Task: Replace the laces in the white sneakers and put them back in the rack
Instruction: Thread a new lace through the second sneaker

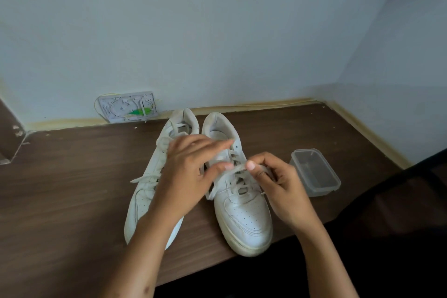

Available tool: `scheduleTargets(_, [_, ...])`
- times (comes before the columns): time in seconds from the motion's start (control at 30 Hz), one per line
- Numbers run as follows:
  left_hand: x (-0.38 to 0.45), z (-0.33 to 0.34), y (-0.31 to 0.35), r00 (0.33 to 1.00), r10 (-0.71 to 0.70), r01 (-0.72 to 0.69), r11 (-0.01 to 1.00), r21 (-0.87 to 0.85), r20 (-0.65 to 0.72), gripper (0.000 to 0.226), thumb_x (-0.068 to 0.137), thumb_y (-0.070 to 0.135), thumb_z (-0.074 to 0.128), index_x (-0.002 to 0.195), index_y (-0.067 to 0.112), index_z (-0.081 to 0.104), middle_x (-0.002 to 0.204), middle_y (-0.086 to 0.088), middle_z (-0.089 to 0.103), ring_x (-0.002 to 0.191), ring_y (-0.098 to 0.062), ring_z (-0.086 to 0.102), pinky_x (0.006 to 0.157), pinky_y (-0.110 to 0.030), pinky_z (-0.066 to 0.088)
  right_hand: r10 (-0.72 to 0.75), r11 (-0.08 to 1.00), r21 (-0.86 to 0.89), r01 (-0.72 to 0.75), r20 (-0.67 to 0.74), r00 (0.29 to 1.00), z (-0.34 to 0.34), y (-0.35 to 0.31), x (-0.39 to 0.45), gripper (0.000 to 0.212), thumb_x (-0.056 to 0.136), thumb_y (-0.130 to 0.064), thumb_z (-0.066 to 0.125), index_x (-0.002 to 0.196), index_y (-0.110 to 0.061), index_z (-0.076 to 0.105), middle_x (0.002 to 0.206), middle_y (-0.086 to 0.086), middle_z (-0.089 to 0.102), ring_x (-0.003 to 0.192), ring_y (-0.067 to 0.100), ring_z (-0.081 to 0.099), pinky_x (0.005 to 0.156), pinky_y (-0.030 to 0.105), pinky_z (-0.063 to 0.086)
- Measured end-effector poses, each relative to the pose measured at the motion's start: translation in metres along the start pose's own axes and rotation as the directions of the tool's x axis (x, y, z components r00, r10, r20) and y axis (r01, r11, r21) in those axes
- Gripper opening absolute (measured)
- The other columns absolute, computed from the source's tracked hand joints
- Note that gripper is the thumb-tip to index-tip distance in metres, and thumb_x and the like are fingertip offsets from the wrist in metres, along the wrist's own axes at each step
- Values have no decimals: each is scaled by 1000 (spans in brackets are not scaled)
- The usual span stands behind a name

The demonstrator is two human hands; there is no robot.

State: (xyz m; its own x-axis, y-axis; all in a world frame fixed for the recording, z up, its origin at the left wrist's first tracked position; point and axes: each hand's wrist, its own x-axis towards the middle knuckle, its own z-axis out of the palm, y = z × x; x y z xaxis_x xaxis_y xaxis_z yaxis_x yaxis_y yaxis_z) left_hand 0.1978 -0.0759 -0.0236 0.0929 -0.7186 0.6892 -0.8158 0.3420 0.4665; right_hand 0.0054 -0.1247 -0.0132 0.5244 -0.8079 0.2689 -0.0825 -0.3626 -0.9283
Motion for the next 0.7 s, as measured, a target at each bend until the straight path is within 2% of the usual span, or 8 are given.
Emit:
scheduleTargets(0.07, [-2,8,8,998,30,-28,999,-35,51,36,84,43,63,116,29,70,102,18,67,103,-5,54,98,-27,34,-16,1000,0,16,33,999,7,-1,0,15,98,-22,58,93,-15,71,91,1,69,88,16,65,79,32,50])
scheduleTargets(0.13, [-2,12,8,998,35,-32,998,-58,45,29,85,37,63,111,29,73,96,20,67,99,-4,55,97,-23,32,-9,1000,1,9,32,999,8,-1,1,17,98,-24,57,99,-16,72,96,3,71,96,21,67,84,34,52])
scheduleTargets(0.27, [2,2,-6,996,-22,20,1000,-23,-84,20,86,32,62,99,28,76,87,19,68,83,-6,58,84,-35,43,50,999,10,-50,-20,999,-4,0,1,19,96,-23,57,109,-19,71,98,1,73,91,15,68,80,27,54])
scheduleTargets(0.37, [2,-8,-19,980,-73,80,996,31,-186,17,86,29,64,95,23,78,89,22,65,81,-9,59,79,-45,49,56,998,-20,-58,-82,995,-15,3,0,19,96,-13,57,105,-20,72,83,-4,71,77,4,62,75,17,48])
scheduleTargets(0.43, [0,-10,-23,977,-76,90,994,62,-201,15,86,27,66,94,23,78,89,20,67,81,-11,61,78,-48,49,49,998,-23,-52,-118,992,-17,4,0,23,97,-6,55,103,-20,72,78,-1,69,72,1,59,74,14,45])
scheduleTargets(0.57, [-1,-10,-17,989,-40,61,987,145,-144,28,86,43,65,107,27,75,102,14,70,98,-14,60,92,-40,40,56,997,-50,-66,-169,984,-10,6,2,21,96,-8,57,109,-23,65,85,-1,74,80,10,66,79,25,52])
scheduleTargets(0.63, [0,-5,-8,995,-10,21,994,107,-97,36,86,47,64,114,26,73,111,14,68,105,-14,58,95,-41,40,34,997,-63,-47,-191,981,-3,3,3,21,94,-12,62,111,-24,60,86,-3,75,85,14,69,82,35,55])
scheduleTargets(0.7, [2,3,1,998,20,-16,998,67,-64,35,87,45,64,115,25,72,110,14,68,104,-14,57,94,-43,42,-13,999,-46,3,-199,980,5,-1,4,22,91,-16,67,110,-22,60,87,-1,75,87,16,71,84,40,56])
